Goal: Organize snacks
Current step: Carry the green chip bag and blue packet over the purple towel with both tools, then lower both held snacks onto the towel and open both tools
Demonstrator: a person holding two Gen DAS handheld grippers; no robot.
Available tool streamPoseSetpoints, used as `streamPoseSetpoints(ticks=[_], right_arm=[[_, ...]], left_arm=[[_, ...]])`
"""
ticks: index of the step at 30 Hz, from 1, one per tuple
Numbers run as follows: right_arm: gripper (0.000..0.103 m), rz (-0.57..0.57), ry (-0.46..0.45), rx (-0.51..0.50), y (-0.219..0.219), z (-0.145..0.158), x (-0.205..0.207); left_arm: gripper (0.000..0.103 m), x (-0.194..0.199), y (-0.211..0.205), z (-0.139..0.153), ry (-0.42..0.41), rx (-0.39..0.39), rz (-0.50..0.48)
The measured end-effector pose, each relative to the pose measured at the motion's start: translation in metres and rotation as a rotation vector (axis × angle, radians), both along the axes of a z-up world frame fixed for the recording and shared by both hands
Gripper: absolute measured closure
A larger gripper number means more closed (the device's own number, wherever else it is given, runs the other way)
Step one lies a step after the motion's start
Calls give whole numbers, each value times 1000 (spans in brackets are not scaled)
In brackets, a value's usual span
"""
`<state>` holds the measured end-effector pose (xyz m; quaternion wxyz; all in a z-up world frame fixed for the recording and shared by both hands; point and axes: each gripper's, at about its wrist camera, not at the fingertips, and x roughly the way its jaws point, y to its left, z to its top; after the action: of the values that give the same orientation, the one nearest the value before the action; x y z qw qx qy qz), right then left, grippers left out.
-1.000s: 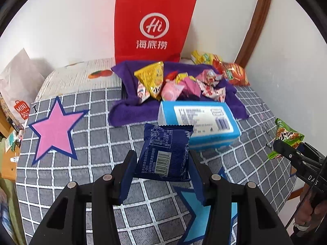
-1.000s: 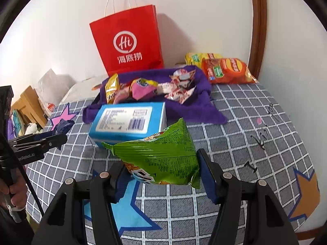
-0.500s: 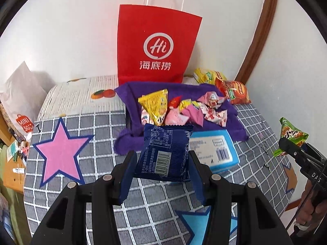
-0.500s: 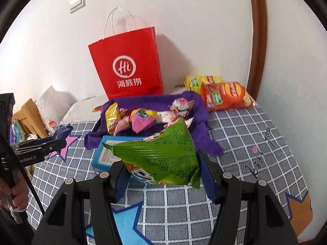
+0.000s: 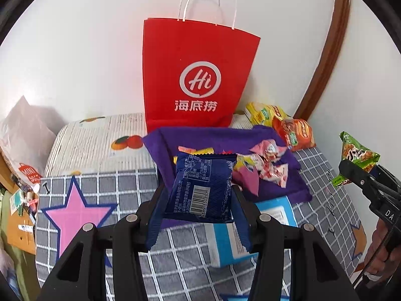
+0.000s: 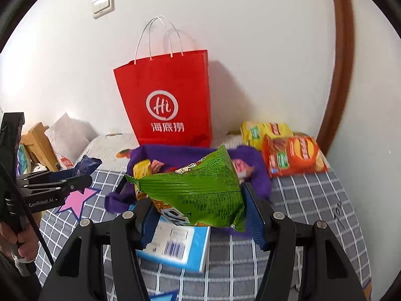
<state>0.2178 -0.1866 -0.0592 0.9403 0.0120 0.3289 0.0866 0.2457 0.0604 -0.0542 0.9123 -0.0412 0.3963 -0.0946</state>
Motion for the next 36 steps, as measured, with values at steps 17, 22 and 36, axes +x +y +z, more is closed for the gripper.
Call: streamPoseSetpoints(ticks=[17,22,36], right_arm=[[43,39,13,43,2,-2,97],[43,61,19,40,9,-11,119],[43,86,103,-5,9,-56,144]], left_arm=[[55,83,-12,-9,18,-43,24],[55,92,-11,-24,27,-60,35],[55,106,-11,-43,82,-68,24]])
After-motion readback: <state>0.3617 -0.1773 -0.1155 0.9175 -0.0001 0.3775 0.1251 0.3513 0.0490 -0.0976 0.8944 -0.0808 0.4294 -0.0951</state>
